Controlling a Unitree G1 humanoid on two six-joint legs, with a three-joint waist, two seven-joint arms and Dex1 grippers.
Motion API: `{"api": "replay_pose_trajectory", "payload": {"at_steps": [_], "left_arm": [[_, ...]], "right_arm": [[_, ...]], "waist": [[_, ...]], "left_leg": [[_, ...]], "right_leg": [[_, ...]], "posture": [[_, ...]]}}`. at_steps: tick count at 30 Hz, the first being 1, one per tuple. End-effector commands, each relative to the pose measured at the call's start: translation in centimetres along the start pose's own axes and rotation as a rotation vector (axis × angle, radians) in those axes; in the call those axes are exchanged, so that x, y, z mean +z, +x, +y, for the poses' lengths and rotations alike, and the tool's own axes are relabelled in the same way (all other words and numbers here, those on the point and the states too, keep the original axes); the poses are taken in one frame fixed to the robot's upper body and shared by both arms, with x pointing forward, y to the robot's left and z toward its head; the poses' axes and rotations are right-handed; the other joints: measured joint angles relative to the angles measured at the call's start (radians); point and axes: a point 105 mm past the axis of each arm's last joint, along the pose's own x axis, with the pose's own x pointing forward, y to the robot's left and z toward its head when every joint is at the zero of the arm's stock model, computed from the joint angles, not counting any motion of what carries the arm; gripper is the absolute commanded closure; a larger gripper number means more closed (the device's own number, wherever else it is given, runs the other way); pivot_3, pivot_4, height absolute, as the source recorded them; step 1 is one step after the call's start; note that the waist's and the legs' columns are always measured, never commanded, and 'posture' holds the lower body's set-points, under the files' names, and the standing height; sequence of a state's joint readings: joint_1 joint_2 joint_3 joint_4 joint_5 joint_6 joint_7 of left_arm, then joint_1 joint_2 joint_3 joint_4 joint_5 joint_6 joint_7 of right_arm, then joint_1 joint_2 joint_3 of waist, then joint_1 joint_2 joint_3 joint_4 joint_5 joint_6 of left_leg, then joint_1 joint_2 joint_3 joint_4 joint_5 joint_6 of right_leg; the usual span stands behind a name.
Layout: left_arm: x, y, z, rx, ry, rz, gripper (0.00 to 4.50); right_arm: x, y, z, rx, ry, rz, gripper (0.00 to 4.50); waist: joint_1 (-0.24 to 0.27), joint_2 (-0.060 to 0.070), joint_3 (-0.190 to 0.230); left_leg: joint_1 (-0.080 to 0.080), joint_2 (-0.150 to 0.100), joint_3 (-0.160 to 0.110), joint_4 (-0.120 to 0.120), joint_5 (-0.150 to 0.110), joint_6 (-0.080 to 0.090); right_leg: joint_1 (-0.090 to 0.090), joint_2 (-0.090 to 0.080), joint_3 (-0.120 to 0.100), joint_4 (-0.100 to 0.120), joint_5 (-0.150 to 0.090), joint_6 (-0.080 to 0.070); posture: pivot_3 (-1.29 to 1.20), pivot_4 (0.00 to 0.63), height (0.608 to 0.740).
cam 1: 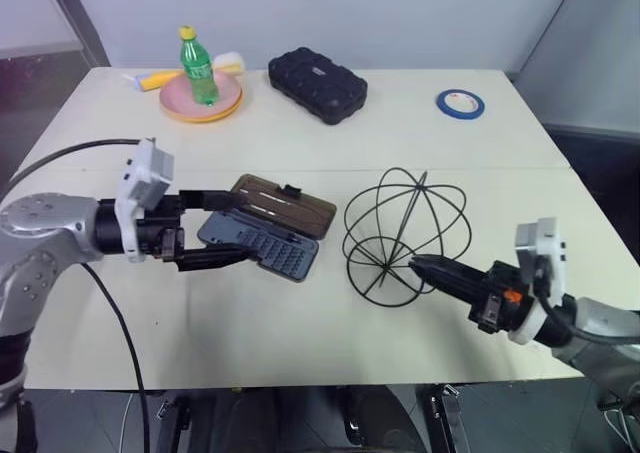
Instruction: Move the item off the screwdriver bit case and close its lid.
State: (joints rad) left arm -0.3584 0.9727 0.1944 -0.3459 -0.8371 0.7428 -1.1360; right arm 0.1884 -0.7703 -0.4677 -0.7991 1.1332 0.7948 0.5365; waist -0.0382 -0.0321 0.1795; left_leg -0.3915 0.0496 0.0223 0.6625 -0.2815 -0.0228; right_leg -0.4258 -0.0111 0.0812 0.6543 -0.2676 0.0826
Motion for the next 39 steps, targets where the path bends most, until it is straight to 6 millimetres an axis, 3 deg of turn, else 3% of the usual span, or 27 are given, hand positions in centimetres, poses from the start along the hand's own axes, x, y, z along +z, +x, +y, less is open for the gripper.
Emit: {"api": "replay_pose_trajectory", "payload": {"at_steps": [1, 6, 10, 13, 24, 28, 33, 36, 39], "left_arm": [[0.7, 0.3, 0.1, -0.015, 0.046, -0.022, 0.00], [0.5, 1.0, 0.3, -0.034, 0.054, -0.031, 0.00], [0.5, 1.5, 0.6, -0.047, 0.063, -0.039, 0.00], [0.7, 1.8, 0.8, -0.055, 0.066, -0.050, 0.00], [1.1, 2.6, 1.3, -0.077, 0.074, -0.069, 0.00], [1.1, 3.1, 0.6, -0.130, 0.063, -0.071, 0.00], [0.9, 3.6, 0.1, -0.165, 0.067, -0.066, 0.00], [0.9, 3.8, 0.2, -0.170, 0.068, -0.068, 0.00], [1.0, 3.9, 0.3, -0.174, 0.067, -0.071, 0.00]], "right_arm": [[2.0, -2.5, -2.6, -0.160, -0.088, -0.036, 4.45], [3.6, -7.2, -7.2, -0.433, -0.168, -0.039, 4.45], [3.2, -10.1, -9.8, -0.589, -0.190, -0.013, 4.45], [2.9, -11.2, -10.4, -0.656, -0.204, -0.011, 4.45], [5.0, -14.0, -11.6, -0.832, -0.297, -0.071, 4.45], [0.5, -13.7, -10.1, -0.775, -0.235, 0.095, 4.45], [-1.9, -13.4, -9.0, -0.745, -0.162, 0.154, 4.45], [-2.1, -13.3, -8.8, -0.745, -0.144, 0.160, 3.67], [-1.8, -13.8, -8.4, -0.750, -0.159, 0.188, 2.13]], "waist": [[0.002, 0.000, 0.000], [0.006, 0.000, 0.000], [0.006, 0.000, 0.000], [0.004, 0.000, 0.000], [0.002, 0.001, 0.000], [0.010, 0.000, -0.001], [-0.002, -0.002, -0.003], [-0.005, -0.002, -0.003], [-0.004, 0.002, -0.004]], "left_leg": [[0.000, 0.000, 0.000, 0.000, 0.000, 0.000], [0.000, 0.000, 0.000, 0.001, 0.000, 0.000], [0.000, -0.001, 0.000, 0.001, 0.000, 0.000], [0.000, -0.001, 0.000, 0.001, 0.000, 0.000], [0.000, -0.001, 0.000, 0.001, 0.000, 0.000], [0.000, -0.001, -0.001, 0.000, 0.000, 0.000], [0.002, 0.000, 0.000, 0.001, 0.000, 0.000], [0.006, 0.000, 0.000, 0.002, 0.000, 0.000], [0.005, -0.001, 0.000, 0.002, 0.000, 0.000]], "right_leg": [[0.000, 0.000, 0.000, 0.000, 0.000, 0.000], [0.001, 0.000, 0.000, 0.000, 0.000, 0.001], [0.001, 0.000, 0.000, 0.000, 0.001, 0.001], [0.001, 0.000, 0.000, 0.000, 0.001, 0.002], [0.001, 0.000, 0.001, 0.000, 0.001, 0.002], [0.001, 0.000, 0.000, 0.000, 0.001, 0.003], [0.004, 0.000, 0.001, 0.000, 0.000, 0.001], [0.007, 0.000, 0.001, 0.000, 0.000, 0.000], [0.007, 0.000, 0.001, 0.000, 0.000, 0.000]], "posture": [[0.00, 0.150, 0.737], [0.00, 0.150, 0.737], [0.00, 0.150, 0.737], [0.00, 0.150, 0.737], [0.00, 0.150, 0.737], [0.00, 0.150, 0.737], [0.00, 0.150, 0.737], [0.00, 0.150, 0.737], [0.00, 0.150, 0.737]]}}
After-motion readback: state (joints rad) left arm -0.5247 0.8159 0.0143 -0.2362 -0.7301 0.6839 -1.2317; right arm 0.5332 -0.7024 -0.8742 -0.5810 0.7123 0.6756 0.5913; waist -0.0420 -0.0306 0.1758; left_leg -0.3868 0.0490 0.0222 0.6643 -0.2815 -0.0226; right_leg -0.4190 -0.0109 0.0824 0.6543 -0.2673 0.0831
